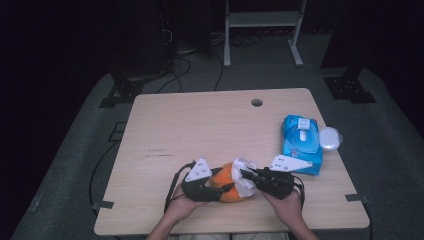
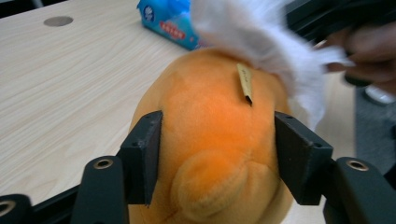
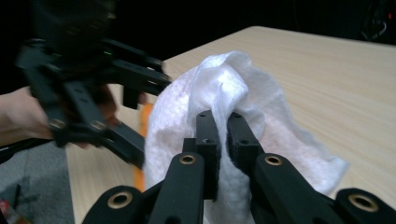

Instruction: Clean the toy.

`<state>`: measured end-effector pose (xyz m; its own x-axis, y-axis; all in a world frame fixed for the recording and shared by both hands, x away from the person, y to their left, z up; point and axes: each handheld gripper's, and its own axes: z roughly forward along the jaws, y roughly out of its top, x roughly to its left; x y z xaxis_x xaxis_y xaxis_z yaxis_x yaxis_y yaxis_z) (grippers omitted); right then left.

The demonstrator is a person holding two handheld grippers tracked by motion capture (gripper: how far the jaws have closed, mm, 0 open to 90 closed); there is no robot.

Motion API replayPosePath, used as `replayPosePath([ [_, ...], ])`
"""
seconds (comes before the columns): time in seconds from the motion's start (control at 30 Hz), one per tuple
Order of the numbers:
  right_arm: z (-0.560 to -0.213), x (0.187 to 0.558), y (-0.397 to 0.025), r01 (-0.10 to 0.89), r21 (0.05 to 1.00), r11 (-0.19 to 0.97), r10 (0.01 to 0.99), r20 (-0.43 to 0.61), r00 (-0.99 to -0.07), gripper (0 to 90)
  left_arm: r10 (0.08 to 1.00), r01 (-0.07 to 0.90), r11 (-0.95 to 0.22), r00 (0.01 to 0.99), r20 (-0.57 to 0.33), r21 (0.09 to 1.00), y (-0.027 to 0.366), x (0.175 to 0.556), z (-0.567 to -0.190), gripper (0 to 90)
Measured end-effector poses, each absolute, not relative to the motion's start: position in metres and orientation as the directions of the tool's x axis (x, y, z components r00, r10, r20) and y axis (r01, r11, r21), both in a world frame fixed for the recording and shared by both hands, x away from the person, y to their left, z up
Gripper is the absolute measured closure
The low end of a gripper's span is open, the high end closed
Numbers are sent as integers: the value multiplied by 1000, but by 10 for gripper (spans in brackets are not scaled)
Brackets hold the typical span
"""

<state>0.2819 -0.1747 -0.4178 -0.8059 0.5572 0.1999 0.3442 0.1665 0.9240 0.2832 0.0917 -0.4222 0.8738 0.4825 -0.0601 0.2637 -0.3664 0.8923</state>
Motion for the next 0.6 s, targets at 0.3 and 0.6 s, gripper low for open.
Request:
replayPosePath([
  [0.3,-414,280,-172,345,927,147,543,216,-812,840,486,268,-341,871,-75,901,93,283,-417,406],
  [0.6,-429,289,-177,388,909,154,578,236,-781,841,478,276,-365,875,-76,889,89,285,-419,277],
])
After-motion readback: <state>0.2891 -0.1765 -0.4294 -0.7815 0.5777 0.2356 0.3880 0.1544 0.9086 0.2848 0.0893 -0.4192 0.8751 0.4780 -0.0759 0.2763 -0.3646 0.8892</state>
